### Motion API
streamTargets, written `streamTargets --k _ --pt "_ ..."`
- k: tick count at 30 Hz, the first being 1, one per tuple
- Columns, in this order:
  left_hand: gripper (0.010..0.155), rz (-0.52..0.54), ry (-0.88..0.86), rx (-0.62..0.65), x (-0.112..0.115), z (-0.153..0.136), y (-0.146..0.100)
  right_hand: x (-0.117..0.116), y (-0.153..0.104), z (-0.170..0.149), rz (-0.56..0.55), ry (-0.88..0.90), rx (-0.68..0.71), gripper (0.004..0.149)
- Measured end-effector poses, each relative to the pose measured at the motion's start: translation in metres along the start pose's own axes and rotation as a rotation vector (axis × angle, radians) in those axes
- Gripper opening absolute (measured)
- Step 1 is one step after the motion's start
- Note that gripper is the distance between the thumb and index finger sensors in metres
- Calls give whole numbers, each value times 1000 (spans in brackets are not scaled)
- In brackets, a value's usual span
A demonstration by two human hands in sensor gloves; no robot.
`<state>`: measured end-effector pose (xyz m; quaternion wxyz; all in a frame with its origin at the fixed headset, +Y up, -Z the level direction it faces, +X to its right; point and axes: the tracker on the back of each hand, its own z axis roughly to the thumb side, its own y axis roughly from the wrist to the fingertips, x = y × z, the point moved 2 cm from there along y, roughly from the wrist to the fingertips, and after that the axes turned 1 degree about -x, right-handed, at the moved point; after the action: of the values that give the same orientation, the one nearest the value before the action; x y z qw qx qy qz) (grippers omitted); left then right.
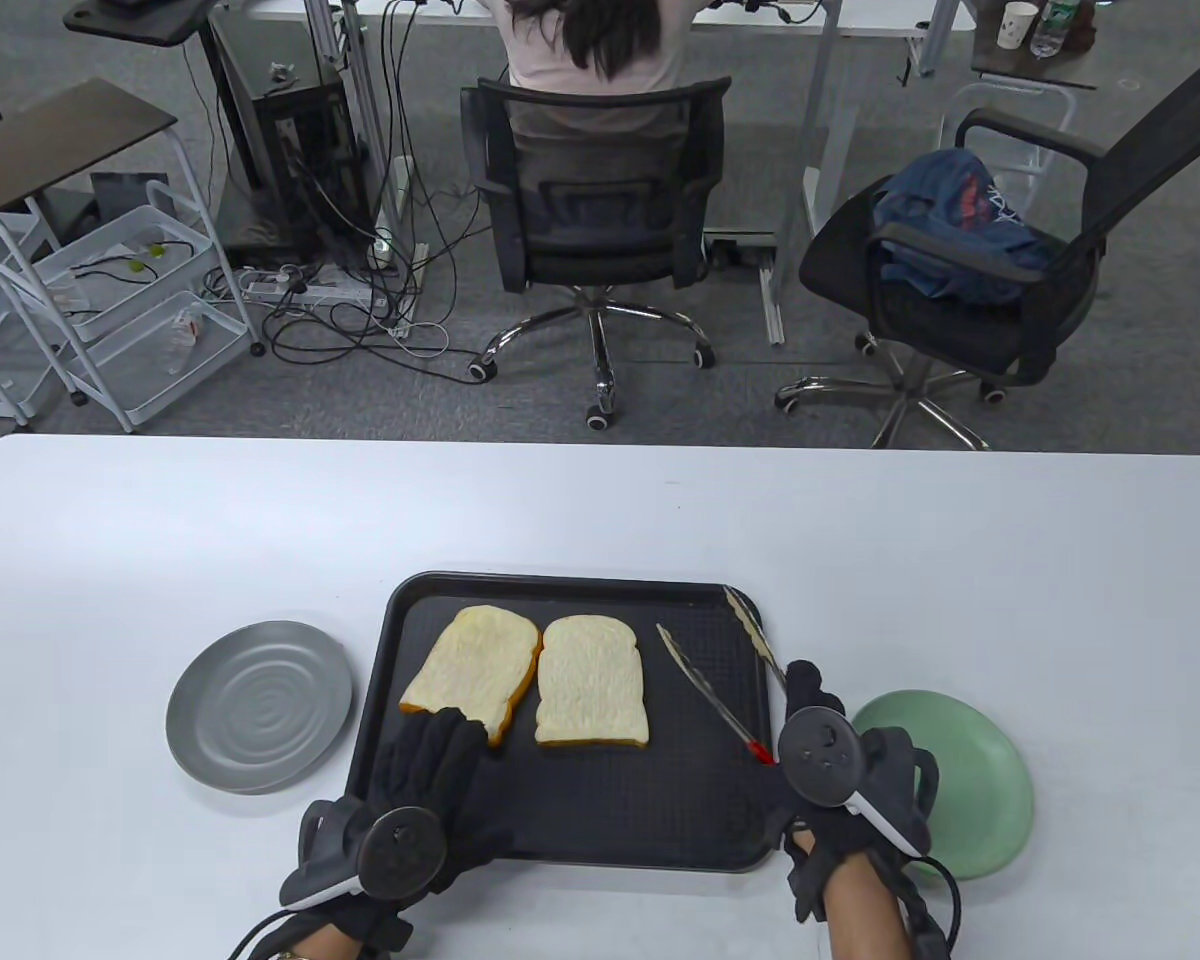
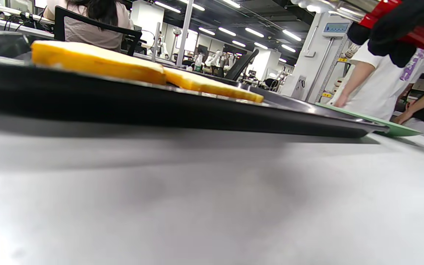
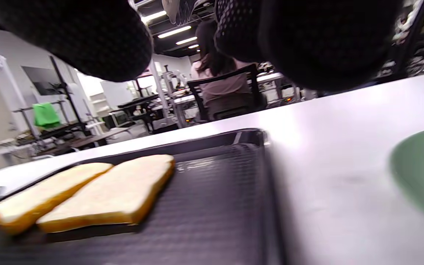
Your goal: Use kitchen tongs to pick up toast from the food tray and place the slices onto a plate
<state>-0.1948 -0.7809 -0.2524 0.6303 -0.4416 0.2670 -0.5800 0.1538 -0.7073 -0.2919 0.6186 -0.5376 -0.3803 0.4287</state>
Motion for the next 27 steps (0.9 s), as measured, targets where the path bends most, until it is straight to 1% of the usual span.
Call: streamTargets --k 2,8,11,15,18,23,27 --pt "100 1 -2 -3 0 -1 0 -7 -1 9 6 34 30 103" --pt "100 -1 -1 -10 0 -3 0 -28 -5 27 4 58 90 103" --pt "100 -1 -3 -12 0 -3 -1 -38 -7 26 -5 80 98 103" --pt "99 -8 -10 -13 0 -4 0 -52 -8 22 21 120 123 102" --pt "97 -12 -12 -19 1 -4 1 -53 -9 19 21 108 129 102" --pt "96 -29 -3 -26 0 -3 3 -55 -13 14 47 146 133 102" --pt "95 1 -7 -34 -8 -2 2 -56 -15 11 71 159 138 102"
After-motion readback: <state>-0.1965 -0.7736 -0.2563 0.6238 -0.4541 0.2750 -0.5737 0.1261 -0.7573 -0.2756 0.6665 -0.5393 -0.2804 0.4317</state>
